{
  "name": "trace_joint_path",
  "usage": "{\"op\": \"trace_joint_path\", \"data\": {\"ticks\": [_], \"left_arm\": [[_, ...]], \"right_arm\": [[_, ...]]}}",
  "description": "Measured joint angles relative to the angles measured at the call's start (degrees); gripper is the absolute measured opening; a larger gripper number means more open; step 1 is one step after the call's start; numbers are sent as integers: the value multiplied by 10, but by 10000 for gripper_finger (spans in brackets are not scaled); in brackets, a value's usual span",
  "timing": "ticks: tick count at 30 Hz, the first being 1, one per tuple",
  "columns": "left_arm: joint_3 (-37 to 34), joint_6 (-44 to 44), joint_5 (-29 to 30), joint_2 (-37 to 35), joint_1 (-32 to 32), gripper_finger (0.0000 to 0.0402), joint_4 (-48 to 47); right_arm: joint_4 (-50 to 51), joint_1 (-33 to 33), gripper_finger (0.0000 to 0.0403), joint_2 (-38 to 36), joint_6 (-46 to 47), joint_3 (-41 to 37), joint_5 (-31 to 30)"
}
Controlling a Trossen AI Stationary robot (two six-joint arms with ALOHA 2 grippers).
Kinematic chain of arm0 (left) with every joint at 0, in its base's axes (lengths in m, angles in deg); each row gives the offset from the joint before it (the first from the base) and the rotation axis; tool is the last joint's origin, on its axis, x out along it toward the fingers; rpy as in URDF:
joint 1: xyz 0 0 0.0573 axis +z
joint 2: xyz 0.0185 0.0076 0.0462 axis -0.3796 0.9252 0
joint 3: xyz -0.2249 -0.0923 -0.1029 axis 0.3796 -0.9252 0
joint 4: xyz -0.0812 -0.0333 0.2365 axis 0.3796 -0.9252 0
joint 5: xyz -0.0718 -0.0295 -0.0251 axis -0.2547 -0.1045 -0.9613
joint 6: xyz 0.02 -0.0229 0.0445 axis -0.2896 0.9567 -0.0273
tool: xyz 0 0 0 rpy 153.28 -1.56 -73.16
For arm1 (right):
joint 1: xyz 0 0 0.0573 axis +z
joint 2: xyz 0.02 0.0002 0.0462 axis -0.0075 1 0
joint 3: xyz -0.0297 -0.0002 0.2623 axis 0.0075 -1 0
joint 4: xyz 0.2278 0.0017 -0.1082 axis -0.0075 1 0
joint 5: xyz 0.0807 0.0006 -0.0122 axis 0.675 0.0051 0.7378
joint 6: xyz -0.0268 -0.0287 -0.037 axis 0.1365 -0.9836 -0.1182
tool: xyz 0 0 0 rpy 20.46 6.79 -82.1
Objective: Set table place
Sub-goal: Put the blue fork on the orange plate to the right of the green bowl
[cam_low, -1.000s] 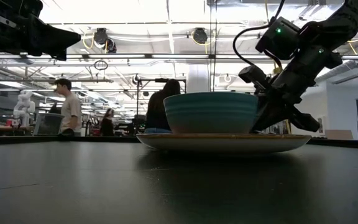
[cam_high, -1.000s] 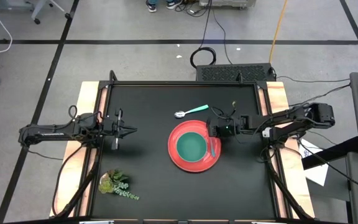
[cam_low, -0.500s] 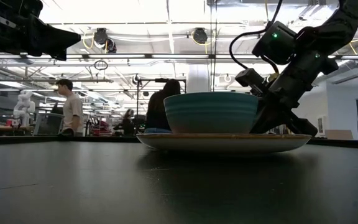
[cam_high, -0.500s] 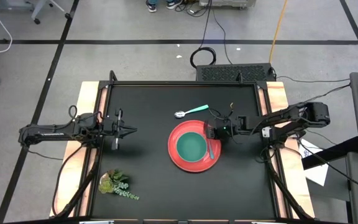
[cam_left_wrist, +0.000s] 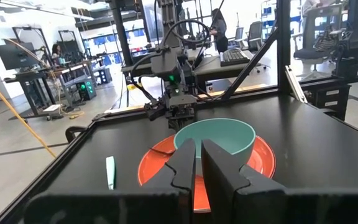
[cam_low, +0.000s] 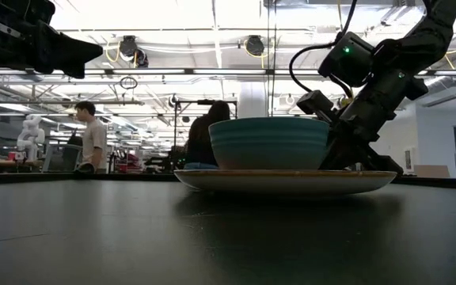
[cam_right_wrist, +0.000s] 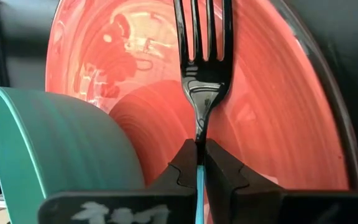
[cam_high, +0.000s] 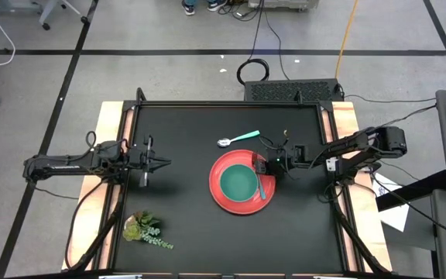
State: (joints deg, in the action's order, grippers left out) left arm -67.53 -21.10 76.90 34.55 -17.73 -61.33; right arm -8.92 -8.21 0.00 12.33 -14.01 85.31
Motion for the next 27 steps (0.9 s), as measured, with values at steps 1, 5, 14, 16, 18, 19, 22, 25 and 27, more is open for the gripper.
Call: {"op": "trace_joint_path", "data": {"ticks": [1,5,14,16,18,19,22,25,27], "left_arm": [[0,0,0,0,0,33,0],[0,0,0,0,0,33,0],[0,0,0,0,0,33,0],[0,0,0,0,0,33,0],[0,0,0,0,0,33,0],[0,0,0,0,0,33,0],[0,0,0,0,0,33,0],[0,0,0,0,0,33,0],[0,0,0,0,0,33,0]], "right_arm": [[2,0,0,0,0,0,0],[9,-1,0,0,1,0,0],[11,-1,3,0,-2,0,-1],[12,-1,6,0,-4,0,0],[13,-1,8,1,-6,-1,4],[13,-1,9,1,-7,-1,5],[12,-1,10,1,-7,-1,5],[10,-1,11,1,-7,-1,5],[10,-1,11,1,-7,-1,5]]}}
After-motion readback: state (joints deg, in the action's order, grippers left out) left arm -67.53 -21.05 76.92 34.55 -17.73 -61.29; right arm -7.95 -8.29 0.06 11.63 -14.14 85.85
